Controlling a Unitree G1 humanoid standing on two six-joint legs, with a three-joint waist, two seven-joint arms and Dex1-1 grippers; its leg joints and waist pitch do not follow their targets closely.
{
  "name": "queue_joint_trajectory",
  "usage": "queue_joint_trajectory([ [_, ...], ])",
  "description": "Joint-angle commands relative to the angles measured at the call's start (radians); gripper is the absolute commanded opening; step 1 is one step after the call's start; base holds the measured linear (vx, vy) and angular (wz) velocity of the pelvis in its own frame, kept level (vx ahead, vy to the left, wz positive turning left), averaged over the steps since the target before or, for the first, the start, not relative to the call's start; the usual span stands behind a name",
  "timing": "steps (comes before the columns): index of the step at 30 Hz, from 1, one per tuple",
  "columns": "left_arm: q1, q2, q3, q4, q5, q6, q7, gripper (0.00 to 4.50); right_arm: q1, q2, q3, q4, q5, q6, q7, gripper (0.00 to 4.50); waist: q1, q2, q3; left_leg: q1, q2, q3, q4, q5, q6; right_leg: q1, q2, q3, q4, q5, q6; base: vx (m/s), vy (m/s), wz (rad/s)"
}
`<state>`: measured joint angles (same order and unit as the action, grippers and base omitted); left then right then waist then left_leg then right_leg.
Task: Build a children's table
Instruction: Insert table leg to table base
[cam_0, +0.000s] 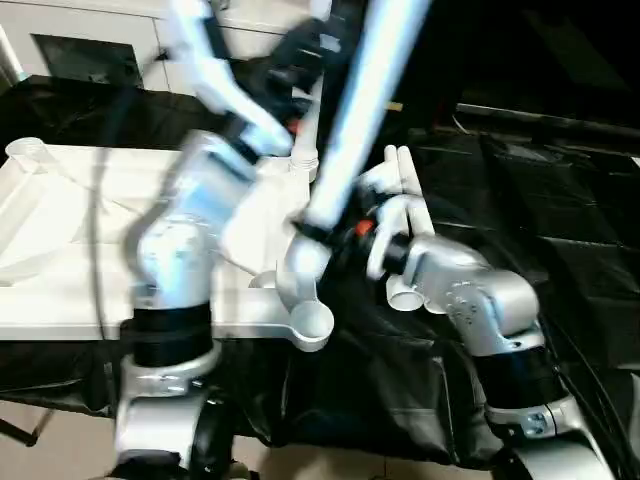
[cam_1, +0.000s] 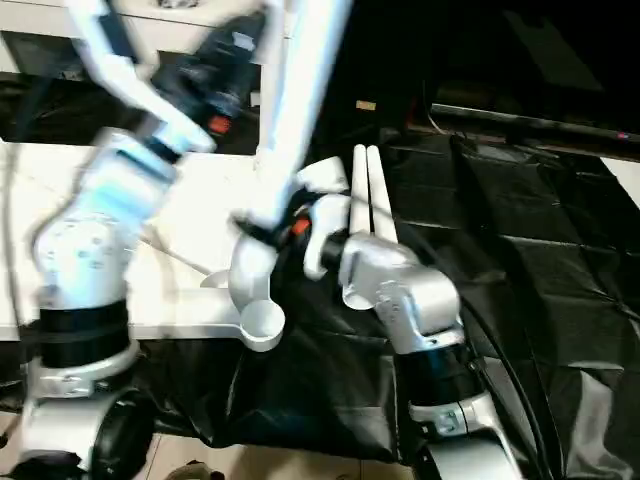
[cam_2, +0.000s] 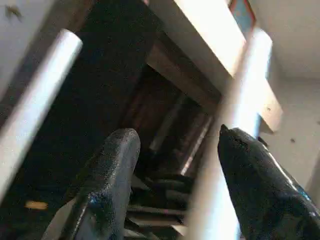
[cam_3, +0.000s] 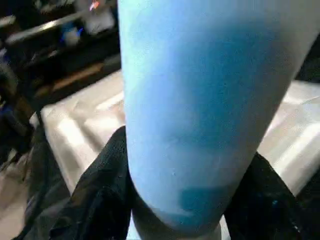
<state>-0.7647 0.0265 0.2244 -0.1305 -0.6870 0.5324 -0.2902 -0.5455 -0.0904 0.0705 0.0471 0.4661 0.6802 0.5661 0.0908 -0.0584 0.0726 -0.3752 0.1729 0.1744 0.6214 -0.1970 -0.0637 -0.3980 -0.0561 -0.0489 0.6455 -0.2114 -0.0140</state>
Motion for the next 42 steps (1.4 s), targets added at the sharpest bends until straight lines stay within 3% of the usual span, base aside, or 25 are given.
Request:
queue_joint_trajectory([
  [1, -0.007, 0.028, -0.004, -0.011, -0.011, -0.009, -0.048, 2.89, 0.013, -0.004, -0.031, -0.028, 0.000, -0.013, -0.032, 1.89, 0.003, 0.022, -0.075, 0.015, 0.054, -0.025, -0.082, -0.122, -0.053, 0.057, -0.084, 0.053, -0.075, -0.052, -0.183, 0.000, 0.000, 0.00],
  [3, 0.023, 0.084, -0.026, -0.032, 0.003, 0.009, -0.109, 2.89, 0.024, -0.011, -0.031, -0.039, -0.020, -0.016, -0.055, 1.89, 0.003, 0.020, -0.074, 0.016, 0.054, -0.024, -0.084, -0.118, -0.054, 0.055, -0.083, 0.053, -0.074, -0.058, -0.175, 0.000, 0.000, 0.00],
  [5, 0.127, 0.249, -0.114, -0.073, 0.079, 0.033, -0.257, 2.89, 0.059, -0.035, -0.005, -0.068, -0.075, -0.034, -0.086, 1.89, 0.002, 0.013, -0.073, 0.014, 0.055, -0.025, -0.088, -0.104, -0.056, 0.055, -0.084, 0.052, -0.071, -0.076, -0.151, 0.000, 0.000, 0.00],
  [7, 0.153, 0.279, -0.134, -0.082, 0.091, 0.033, -0.284, 2.89, 0.069, -0.039, -0.001, -0.078, -0.082, -0.035, -0.093, 1.89, 0.001, 0.020, -0.072, 0.021, 0.054, -0.020, -0.087, -0.096, -0.062, 0.048, -0.082, 0.055, -0.072, -0.077, -0.140, 0.000, 0.000, 0.00],
  [8, 0.237, 0.363, -0.190, -0.089, 0.137, 0.008, -0.371, 2.89, 0.099, -0.057, 0.025, -0.106, -0.113, -0.034, -0.103, 1.89, 0.000, 0.017, -0.074, 0.019, 0.053, -0.020, -0.088, -0.093, -0.064, 0.051, -0.081, 0.054, -0.073, -0.072, -0.141, 0.000, 0.000, 0.00],
  [9, 0.285, 0.409, -0.227, -0.097, 0.167, -0.009, -0.419, 2.89, 0.120, -0.067, 0.036, -0.128, -0.123, -0.029, -0.105, 1.89, 0.004, 0.022, -0.069, 0.018, 0.054, -0.022, -0.092, -0.103, -0.063, 0.047, -0.082, 0.055, -0.076, -0.096, -0.128, 0.000, 0.000, 0.00],
  [10, 0.290, 0.414, -0.230, -0.098, 0.169, -0.011, -0.423, 2.89, 0.123, -0.068, 0.037, -0.130, -0.123, -0.028, -0.106, 1.89, 0.000, 0.021, -0.068, 0.017, 0.053, -0.019, -0.094, -0.114, -0.065, 0.048, -0.078, 0.057, -0.075, -0.106, -0.120, 0.000, 0.000, 0.00],
  [12, 0.376, 0.496, -0.301, -0.110, 0.204, -0.038, -0.524, 2.89, 0.163, -0.084, 0.044, -0.173, -0.125, -0.014, -0.112, 1.89, 0.003, 0.031, -0.071, 0.021, 0.055, -0.022, -0.095, -0.130, -0.073, 0.046, -0.081, 0.056, -0.075, -0.109, -0.119, 0.000, 0.000, 0.00],
  [13, 0.407, 0.533, -0.329, -0.109, 0.209, -0.038, -0.570, 2.89, 0.178, -0.088, 0.047, -0.186, -0.124, -0.008, -0.115, 1.89, 0.002, 0.031, -0.069, 0.022, 0.054, -0.022, -0.098, -0.146, -0.074, 0.043, -0.080, 0.057, -0.076, -0.114, -0.122, 0.000, 0.000, 0.00],
  [14, 0.422, 0.553, -0.349, -0.103, 0.215, -0.040, -0.595, 2.89, 0.184, -0.090, 0.049, -0.185, -0.126, -0.011, -0.116, 1.89, 0.004, 0.040, -0.068, 0.024, 0.054, -0.022, -0.099, -0.168, -0.079, 0.040, -0.079, 0.057, -0.075, -0.125, -0.128, 0.000, 0.000, 0.00],
  [15, 0.435, 0.571, -0.365, -0.099, 0.220, -0.041, -0.617, 2.89, 0.190, -0.092, 0.050, -0.185, -0.128, -0.013, -0.117, 1.89, 0.004, 0.036, -0.067, 0.025, 0.054, -0.022, -0.100, -0.181, -0.079, 0.039, -0.080, 0.057, -0.080, -0.136, -0.130, 0.000, 0.000, 0.00],
  [17, 0.465, 0.642, -0.448, -0.059, 0.291, -0.079, -0.694, 2.89, 0.210, -0.095, 0.043, -0.175, -0.142, -0.029, -0.128, 1.89, 0.005, 0.051, -0.063, 0.027, 0.052, -0.024, -0.103, -0.236, -0.089, 0.036, -0.080, 0.058, -0.084, -0.188, -0.137, 0.000, 0.000, 0.00],
  [18, 0.465, 0.642, -0.448, -0.059, 0.291, -0.079, -0.694, 2.89, 0.210, -0.095, 0.043, -0.175, -0.142, -0.029, -0.128, 1.89, 0.004, 0.044, -0.060, 0.027, 0.051, -0.024, -0.105, -0.249, -0.086, 0.036, -0.081, 0.059, -0.090, -0.211, -0.133, 0.000, 0.000, 0.00],
  [22, 0.455, 0.668, -0.504, 0.021, 0.374, -0.152, -0.740, 2.89, 0.225, -0.102, 0.027, -0.180, -0.150, -0.035, -0.136, 1.89, 0.010, 0.052, -0.062, 0.027, 0.052, -0.027, -0.104, -0.250, -0.087, 0.038, -0.086, 0.063, -0.090, -0.249, -0.132, 0.000, 0.000, 0.00],
  [23, 0.447, 0.674, -0.517, 0.051, 0.404, -0.183, -0.750, 2.54, 0.229, -0.106, 0.023, -0.184, -0.150, -0.035, -0.140, 1.89, 0.010, 0.049, -0.063, 0.026, 0.050, -0.026, -0.104, -0.234, -0.082, 0.041, -0.084, 0.062, -0.092, -0.235, -0.132, 0.000, 0.000, 0.00],
  [27, 0.428, 0.701, -0.534, 0.115, 0.434, -0.214, -0.791, 2.49, 0.235, -0.122, 0.019, -0.196, -0.151, -0.030, -0.145, 1.89, 0.011, 0.057, -0.067, 0.023, 0.049, -0.024, -0.100, -0.191, -0.075, 0.045, -0.085, 0.061, -0.085, -0.189, -0.143, 0.000, 0.000, 0.00],
  [28, 0.431, 0.715, -0.538, 0.123, 0.432, -0.213, -0.807, 2.18, 0.238, -0.131, 0.020, -0.201, -0.155, -0.028, -0.141, 1.89, 0.011, 0.054, -0.069, 0.023, 0.050, -0.024, -0.099, -0.181, -0.072, 0.045, -0.083, 0.060, -0.084, -0.173, -0.146, 0.000, 0.000, 0.00],
  [32, 0.444, 0.736, -0.540, 0.139, 0.439, -0.212, -0.824, 2.03, 0.244, -0.150, 0.018, -0.211, -0.159, -0.023, -0.131, 1.89, 0.006, 0.056, -0.071, 0.021, 0.050, -0.022, -0.097, -0.158, -0.064, 0.046, -0.081, 0.058, -0.077, -0.128, -0.166, 0.000, 0.000, 0.00],
  [34, 0.449, 0.737, -0.538, 0.146, 0.445, -0.218, -0.828, 1.86, 0.244, -0.153, 0.018, -0.212, -0.160, -0.022, -0.129, 1.89, 0.005, 0.054, -0.071, 0.021, 0.049, -0.021, -0.096, -0.157, -0.060, 0.046, -0.081, 0.058, -0.077, -0.123, -0.171, 0.000, 0.000, 0.00],
  [35, 0.457, 0.740, -0.535, 0.170, 0.466, -0.245, -0.834, 1.65, 0.243, -0.161, 0.021, -0.213, -0.161, -0.021, -0.125, 1.89, 0.003, 0.047, -0.070, 0.021, 0.049, -0.019, -0.095, -0.157, -0.053, 0.047, -0.081, 0.059, -0.080, -0.131, -0.170, 0.000, 0.000, 0.00],
  [36, 0.458, 0.740, -0.535, 0.174, 0.470, -0.250, -0.833, 1.65, 0.243, -0.162, 0.021, -0.214, -0.161, -0.020, -0.124, 1.89, 0.004, 0.050, -0.070, 0.021, 0.049, -0.021, -0.096, -0.158, -0.052, 0.048, -0.082, 0.059, -0.079, -0.140, -0.168, 0.000, 0.000, 0.00],
  [37, 0.463, 0.741, -0.533, 0.190, 0.487, -0.272, -0.827, 1.63, 0.243, -0.168, 0.023, -0.216, -0.159, -0.019, -0.122, 1.89, 0.003, 0.044, -0.070, 0.021, 0.049, -0.019, -0.096, -0.155, -0.049, 0.048, -0.083, 0.059, -0.081, -0.153, -0.163, 0.000, 0.000, 0.00],
  [40, 0.461, 0.744, -0.539, 0.218, 0.509, -0.305, -0.822, 1.29, 0.238, -0.173, 0.025, -0.210, -0.156, -0.021, -0.119, 1.89, 0.004, 0.047, -0.069, 0.024, 0.051, -0.020, -0.096, -0.164, -0.047, 0.044, -0.085, 0.060, -0.083, -0.189, -0.154, 0.000, 0.000, 0.00],
  [42, 0.454, 0.744, -0.543, 0.243, 0.526, -0.325, -0.814, 1.19, 0.233, -0.175, 0.030, -0.204, -0.158, -0.023, -0.114, 1.89, 0.004, 0.044, -0.068, 0.022, 0.052, -0.020, -0.097, -0.165, -0.044, 0.044, -0.085, 0.060, -0.084, -0.196, -0.155, 0.000, 0.000, 0.00],
])
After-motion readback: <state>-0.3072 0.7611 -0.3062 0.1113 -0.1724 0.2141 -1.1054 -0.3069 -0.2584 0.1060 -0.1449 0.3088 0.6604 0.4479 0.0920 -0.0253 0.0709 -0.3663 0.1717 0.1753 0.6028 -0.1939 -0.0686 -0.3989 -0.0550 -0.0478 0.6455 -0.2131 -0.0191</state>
